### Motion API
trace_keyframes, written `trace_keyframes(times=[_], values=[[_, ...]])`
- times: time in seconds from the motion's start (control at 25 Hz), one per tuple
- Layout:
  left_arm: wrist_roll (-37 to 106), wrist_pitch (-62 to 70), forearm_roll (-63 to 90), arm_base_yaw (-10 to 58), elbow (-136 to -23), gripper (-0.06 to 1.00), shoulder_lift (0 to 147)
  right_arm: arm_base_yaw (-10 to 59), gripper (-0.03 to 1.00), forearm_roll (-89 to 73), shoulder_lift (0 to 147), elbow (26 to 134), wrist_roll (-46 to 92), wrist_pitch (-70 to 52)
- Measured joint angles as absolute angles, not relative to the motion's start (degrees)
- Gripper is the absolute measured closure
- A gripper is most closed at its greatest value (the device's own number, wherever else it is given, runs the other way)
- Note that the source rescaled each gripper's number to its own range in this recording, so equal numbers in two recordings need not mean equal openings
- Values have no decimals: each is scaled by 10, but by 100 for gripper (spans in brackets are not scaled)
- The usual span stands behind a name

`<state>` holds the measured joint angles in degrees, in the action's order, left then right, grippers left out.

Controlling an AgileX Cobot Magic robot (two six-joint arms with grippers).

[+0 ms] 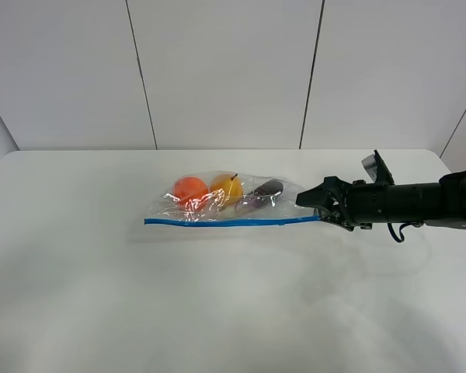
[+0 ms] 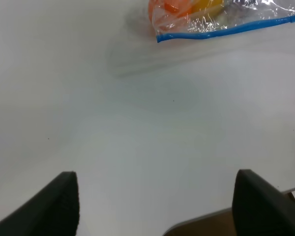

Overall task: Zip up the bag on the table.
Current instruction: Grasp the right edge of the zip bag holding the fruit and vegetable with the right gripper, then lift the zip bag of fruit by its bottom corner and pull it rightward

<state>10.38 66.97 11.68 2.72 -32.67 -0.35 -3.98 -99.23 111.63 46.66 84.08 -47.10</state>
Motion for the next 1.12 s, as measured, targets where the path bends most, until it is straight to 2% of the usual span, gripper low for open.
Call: trace_keyframes(times=[0.12, 0.36, 0.52, 0.64, 0.92, 0.96, 1.12], values=[[104, 670, 117, 27, -327, -6, -4, -40, 9, -992, 1116, 467, 841, -471], [104, 670, 117, 27, -327, -6, -4, -40, 25, -992, 1116, 467, 841, -471], [104, 670, 117, 27, -327, -6, -4, -40, 32, -990, 1116, 467, 841, -471], [104, 670, 117, 27, -327, -6, -4, -40, 46, -986, 1116, 467, 841, -471], [104, 670, 117, 27, -327, -6, -4, -40, 92, -984, 1116, 467, 841, -471], [104, 670, 117, 27, -327, -6, -4, -40, 96, -984, 1116, 467, 841, -471], [104, 670, 117, 27, -327, -6, -4, -40, 97, -980, 1116, 467, 841, -471]])
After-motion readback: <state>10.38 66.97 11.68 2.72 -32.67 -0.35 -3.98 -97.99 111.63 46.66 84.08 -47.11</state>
